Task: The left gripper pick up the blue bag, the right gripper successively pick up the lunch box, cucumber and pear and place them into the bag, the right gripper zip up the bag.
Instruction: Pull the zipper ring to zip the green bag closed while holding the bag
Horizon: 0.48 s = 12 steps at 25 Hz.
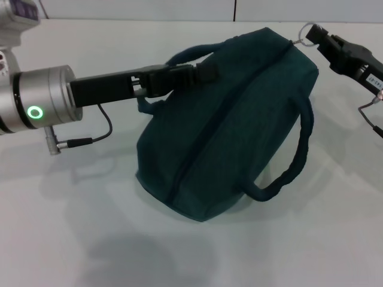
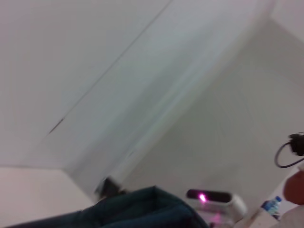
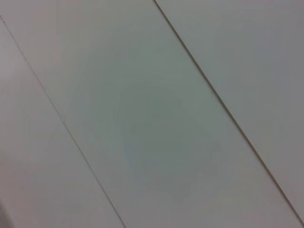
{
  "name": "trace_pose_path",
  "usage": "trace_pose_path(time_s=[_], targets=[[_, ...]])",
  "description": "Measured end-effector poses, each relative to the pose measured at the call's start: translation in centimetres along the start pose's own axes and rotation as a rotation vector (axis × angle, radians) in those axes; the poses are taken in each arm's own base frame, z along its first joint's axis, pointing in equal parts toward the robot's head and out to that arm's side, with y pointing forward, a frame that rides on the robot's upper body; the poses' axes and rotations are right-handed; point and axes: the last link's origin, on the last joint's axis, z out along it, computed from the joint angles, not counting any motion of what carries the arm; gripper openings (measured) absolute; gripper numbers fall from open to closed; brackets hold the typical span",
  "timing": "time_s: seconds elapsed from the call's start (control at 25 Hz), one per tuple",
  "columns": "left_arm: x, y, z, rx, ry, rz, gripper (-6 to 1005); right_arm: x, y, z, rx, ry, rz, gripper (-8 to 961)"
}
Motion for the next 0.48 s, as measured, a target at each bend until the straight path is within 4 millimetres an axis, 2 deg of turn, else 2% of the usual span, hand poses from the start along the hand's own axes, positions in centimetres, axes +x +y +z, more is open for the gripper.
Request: trace_pose_path(time_s=[0.32,0.48], targets=[[0.24,0.58,0.21,-0.041,0.026,0.024,57,0.43,-0.24,-0.19,0.015,0.013,0.011,119],[0.25,0.57,0.45,-0.042,0.039,0.031,58,0.21,0.27,-0.13,-0.02,0.002,0.005,120]])
